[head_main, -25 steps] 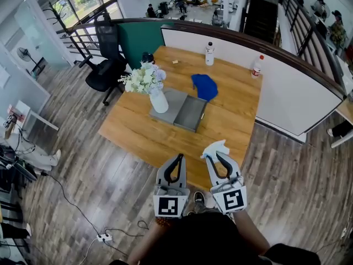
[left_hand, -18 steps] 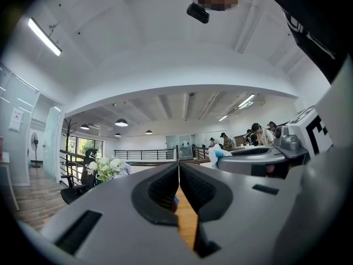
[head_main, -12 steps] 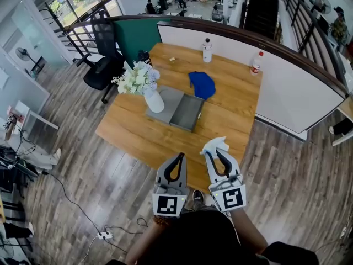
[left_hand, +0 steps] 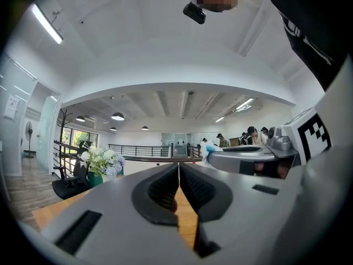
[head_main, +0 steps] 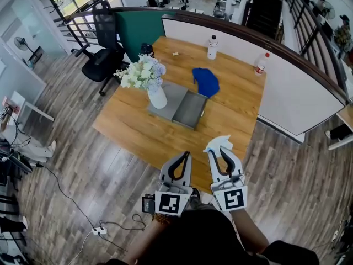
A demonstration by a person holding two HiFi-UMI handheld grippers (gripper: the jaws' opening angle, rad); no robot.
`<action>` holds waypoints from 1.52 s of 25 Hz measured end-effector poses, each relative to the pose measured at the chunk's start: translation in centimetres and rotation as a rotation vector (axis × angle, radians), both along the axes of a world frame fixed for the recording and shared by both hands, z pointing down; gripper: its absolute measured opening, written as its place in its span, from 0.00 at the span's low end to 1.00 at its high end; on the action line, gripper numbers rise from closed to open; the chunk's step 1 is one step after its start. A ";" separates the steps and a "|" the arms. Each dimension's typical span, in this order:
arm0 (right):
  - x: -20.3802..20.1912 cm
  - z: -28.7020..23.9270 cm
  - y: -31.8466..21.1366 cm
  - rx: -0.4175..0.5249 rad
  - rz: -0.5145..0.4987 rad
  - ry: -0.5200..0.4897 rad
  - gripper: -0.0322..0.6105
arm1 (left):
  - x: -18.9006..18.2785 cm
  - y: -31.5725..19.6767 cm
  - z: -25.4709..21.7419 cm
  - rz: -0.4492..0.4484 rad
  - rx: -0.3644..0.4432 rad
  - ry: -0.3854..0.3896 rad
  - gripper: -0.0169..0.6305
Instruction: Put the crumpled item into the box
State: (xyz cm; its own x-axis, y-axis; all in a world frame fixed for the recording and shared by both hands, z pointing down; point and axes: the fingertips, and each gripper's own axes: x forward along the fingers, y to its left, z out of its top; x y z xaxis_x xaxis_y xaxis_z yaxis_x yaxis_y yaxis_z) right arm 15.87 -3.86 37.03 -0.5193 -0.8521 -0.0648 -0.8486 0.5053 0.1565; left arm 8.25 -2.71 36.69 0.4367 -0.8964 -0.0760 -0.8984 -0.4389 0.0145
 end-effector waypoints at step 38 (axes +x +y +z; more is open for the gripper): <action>-10.8 2.2 -4.7 -0.086 0.363 0.108 0.18 | -10.7 -7.1 1.1 0.357 -0.065 0.022 0.06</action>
